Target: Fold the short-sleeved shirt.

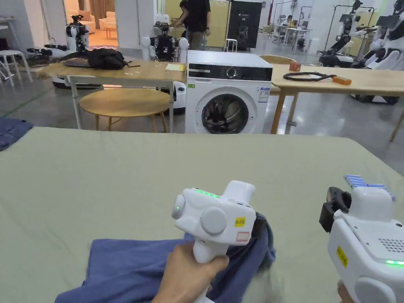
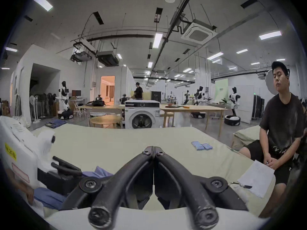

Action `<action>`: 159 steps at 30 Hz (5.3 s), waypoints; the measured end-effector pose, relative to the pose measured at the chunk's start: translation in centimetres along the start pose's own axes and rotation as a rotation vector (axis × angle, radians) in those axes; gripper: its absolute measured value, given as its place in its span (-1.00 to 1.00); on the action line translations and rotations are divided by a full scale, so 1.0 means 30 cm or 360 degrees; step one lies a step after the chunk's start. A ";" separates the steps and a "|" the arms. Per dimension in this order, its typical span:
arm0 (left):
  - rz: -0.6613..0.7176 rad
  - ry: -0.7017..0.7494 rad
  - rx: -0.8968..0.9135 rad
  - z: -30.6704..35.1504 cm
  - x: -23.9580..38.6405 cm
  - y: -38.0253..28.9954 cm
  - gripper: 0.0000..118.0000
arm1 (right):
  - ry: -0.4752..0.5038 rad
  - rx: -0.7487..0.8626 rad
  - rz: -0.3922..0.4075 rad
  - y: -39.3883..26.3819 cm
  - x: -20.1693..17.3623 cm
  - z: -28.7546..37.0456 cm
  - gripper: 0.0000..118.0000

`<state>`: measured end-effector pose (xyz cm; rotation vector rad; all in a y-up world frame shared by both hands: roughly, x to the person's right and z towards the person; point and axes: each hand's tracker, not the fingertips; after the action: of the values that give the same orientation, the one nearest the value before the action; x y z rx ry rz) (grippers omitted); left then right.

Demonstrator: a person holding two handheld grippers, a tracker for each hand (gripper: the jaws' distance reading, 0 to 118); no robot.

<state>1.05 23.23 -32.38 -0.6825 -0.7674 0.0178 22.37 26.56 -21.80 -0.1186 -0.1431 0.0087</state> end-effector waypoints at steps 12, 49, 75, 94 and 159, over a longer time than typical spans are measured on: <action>0.0104 0.0301 0.0507 0.382 -0.150 -0.055 0.01 | 0.0162 -0.0012 0.0004 -0.004 -0.120 0.015 -1.00; 0.0893 0.0774 -0.0316 0.416 -0.999 -0.266 -0.11 | 0.0342 -0.0157 0.0006 -0.121 -0.354 -0.066 -1.00; 0.0475 0.0900 -0.0263 0.389 -0.820 -0.336 -1.00 | 0.0355 -0.1129 -0.0079 -0.192 -0.018 -0.554 -0.72; 0.0565 0.0878 -0.0223 0.455 -0.765 -0.451 -1.00 | 0.0292 -0.1527 -0.0003 -0.379 -0.167 -0.763 -0.94; 0.0571 0.1065 0.0195 0.977 -0.674 -0.702 -1.00 | 0.0130 -0.0823 0.0287 -0.194 -0.115 -0.225 -0.95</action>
<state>-37.36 18.00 -17.94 -0.6473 0.0038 0.1543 19.91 19.93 -28.23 -0.6471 -0.0496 0.1472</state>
